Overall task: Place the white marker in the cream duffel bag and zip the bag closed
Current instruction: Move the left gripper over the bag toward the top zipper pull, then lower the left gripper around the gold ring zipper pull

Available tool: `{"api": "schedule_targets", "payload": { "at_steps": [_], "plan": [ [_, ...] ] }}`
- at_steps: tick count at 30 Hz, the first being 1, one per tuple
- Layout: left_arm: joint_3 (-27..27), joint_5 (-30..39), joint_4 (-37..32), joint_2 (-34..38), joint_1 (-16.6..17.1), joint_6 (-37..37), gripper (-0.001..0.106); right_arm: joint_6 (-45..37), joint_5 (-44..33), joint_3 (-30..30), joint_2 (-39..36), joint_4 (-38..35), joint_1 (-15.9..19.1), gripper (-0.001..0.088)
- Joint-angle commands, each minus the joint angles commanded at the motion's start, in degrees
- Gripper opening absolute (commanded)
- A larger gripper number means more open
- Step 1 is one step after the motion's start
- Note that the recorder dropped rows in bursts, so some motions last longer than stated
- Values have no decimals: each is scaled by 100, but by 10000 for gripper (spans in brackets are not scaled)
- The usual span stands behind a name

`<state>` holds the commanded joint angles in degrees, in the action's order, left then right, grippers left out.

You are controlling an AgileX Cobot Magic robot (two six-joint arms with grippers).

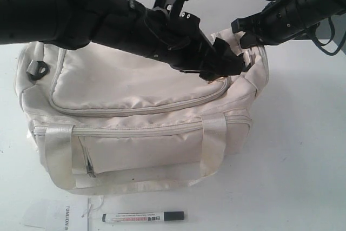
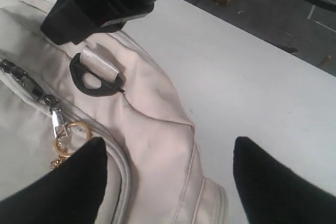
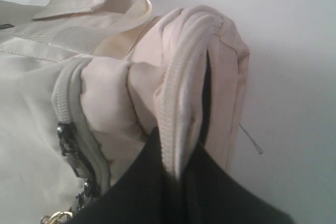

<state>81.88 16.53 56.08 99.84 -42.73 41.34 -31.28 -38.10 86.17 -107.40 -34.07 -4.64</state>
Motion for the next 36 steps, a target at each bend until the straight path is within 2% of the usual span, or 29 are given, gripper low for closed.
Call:
{"api": "schedule_targets", "payload": {
  "at_steps": [3, 5, 9, 11, 29, 36],
  "plan": [
    [197, 44, -290, 195, 10, -432, 699, 0, 0, 0, 0, 0, 0, 0],
    [361, 173, -761, 325, 10, -818, 699, 0, 0, 0, 0, 0, 0, 0],
    [662, 396, -2223, 581, 10, -2249, 699, 0, 0, 0, 0, 0, 0, 0],
    [779, 467, -2582, 657, 10, -2565, 699, 0, 0, 0, 0, 0, 0, 0],
    [1596, 547, -2612, 1376, 31, -3413, 699, 0, 0, 0, 0, 0, 0, 0],
    [1701, 532, -2612, 1524, 31, -3609, 699, 0, 0, 0, 0, 0, 0, 0]
  ]
}}
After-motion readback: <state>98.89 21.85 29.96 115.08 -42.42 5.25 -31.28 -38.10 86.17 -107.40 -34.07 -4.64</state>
